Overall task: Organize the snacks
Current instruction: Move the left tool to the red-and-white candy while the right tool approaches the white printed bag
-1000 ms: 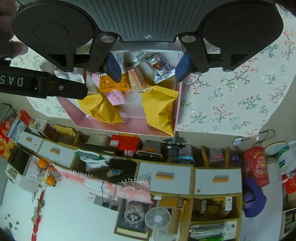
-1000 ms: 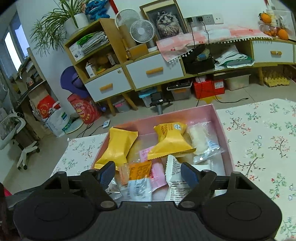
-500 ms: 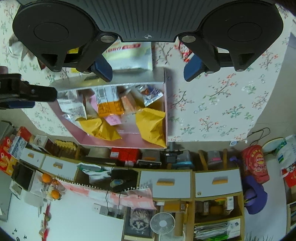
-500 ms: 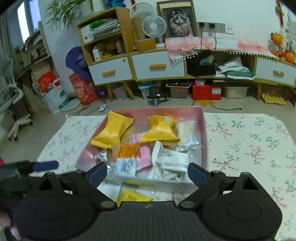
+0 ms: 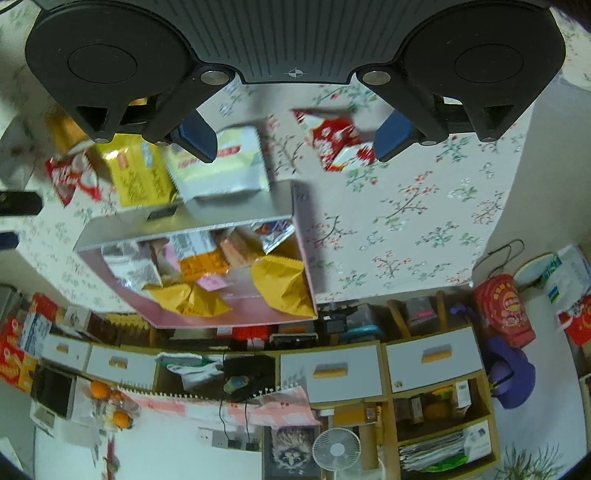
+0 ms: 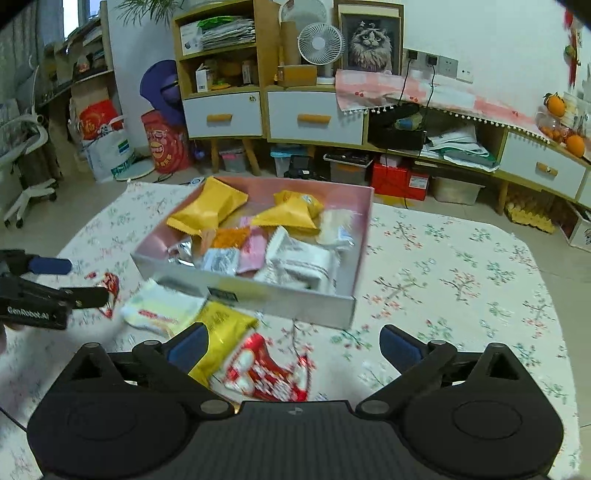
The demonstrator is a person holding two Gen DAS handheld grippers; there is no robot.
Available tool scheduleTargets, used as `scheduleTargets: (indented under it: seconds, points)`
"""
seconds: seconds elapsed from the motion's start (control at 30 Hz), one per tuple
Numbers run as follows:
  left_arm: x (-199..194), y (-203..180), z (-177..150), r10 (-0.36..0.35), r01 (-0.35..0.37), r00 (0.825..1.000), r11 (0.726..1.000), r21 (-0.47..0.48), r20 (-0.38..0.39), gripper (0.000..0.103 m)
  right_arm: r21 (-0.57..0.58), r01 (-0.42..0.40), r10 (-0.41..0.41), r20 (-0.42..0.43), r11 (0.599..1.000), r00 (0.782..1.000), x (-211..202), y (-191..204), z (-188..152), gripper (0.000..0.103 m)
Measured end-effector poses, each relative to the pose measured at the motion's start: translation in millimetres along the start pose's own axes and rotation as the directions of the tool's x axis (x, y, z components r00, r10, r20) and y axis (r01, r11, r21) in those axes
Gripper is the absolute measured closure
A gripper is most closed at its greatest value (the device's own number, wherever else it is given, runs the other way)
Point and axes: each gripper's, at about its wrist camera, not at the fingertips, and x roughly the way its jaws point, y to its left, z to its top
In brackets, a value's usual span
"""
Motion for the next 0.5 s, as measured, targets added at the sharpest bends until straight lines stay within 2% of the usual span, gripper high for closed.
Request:
scheduleTargets:
  seconds: [0.2, 0.3, 0.5]
  points:
    - [-0.5, 5.0, -17.9, 0.016, -0.016, 1.000, 0.999, 0.042, -0.007, 0.010, -0.026, 0.027, -0.027, -0.013, 0.999, 1.000, -4.5, -10.6, -17.3, 0.030]
    - [-0.5, 7.9, -30.7, 0.009, -0.010, 1.000, 0.999, 0.045, 0.019, 0.010, -0.047, 0.030, -0.031, -0.024, 0.998, 0.999, -7.2, -13.1, -27.9, 0.030]
    - [7.3, 15.8, -55.9, -0.002, 0.002, 0.999, 1.000, 0.002, 0.041, 0.010, -0.112, 0.014, -0.015, -0.011, 0.994, 1.000, -13.0, -14.4, -50.8, 0.029]
